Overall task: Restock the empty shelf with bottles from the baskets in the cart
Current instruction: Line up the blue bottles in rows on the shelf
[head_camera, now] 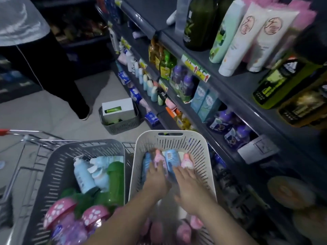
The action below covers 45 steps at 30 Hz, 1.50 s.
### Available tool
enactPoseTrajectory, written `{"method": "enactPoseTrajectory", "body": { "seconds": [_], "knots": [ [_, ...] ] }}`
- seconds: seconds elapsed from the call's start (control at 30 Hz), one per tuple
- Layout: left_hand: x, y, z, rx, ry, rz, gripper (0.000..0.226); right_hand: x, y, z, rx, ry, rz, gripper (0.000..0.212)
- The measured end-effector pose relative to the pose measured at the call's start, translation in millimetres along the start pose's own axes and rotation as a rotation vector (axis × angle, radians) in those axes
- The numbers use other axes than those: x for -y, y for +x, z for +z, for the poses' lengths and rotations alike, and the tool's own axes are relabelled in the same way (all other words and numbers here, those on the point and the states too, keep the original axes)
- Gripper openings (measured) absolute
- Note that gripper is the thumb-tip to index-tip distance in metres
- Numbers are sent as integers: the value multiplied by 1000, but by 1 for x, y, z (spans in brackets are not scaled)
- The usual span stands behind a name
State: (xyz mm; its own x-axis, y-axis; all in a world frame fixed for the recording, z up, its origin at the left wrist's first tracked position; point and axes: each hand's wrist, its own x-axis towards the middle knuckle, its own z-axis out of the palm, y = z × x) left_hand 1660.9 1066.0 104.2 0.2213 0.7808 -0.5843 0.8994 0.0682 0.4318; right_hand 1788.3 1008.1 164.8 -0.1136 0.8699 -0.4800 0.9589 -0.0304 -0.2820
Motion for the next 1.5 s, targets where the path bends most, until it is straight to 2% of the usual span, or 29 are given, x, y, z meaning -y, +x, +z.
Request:
{"method": "enactPoseTrajectory", "body": {
  "seconds": [0.13,0.23,0.3,0.37,0.5,0.63,0.73,0.83,1.0,1.07,1.17,1.3,1.5],
  "knots": [
    [2,27,8,-47,-100,-112,88,-4,41,36,111,-17,64,83],
    [13,44,14,-36,-118,-113,75,-12,69,58,156,-43,149,83],
    [18,56,15,-36,-72,-84,79,-16,83,67,193,-63,214,81],
    [16,65,12,24,-118,-143,83,-19,92,74,258,-95,256,70],
    [6,87,9,89,80,-248,70,-29,102,89,377,15,316,47],
    [-1,98,2,163,335,-260,67,-29,103,100,359,-2,312,51],
    [0,102,0,154,365,-267,58,-27,104,103,315,8,331,60],
    [4,104,4,146,396,-240,54,-26,108,98,280,23,352,46],
    [13,78,6,-109,68,-165,30,-30,96,76,132,50,229,30],
    [16,57,9,-197,62,-106,19,-31,87,65,61,75,178,25],
    [22,27,19,-228,69,-11,16,-32,74,48,-4,100,92,15],
    [22,-4,32,-178,-161,64,15,-34,63,44,-3,191,46,19],
    [24,-2,39,-195,-286,33,17,-27,67,62,-23,246,126,42]
  ]
}}
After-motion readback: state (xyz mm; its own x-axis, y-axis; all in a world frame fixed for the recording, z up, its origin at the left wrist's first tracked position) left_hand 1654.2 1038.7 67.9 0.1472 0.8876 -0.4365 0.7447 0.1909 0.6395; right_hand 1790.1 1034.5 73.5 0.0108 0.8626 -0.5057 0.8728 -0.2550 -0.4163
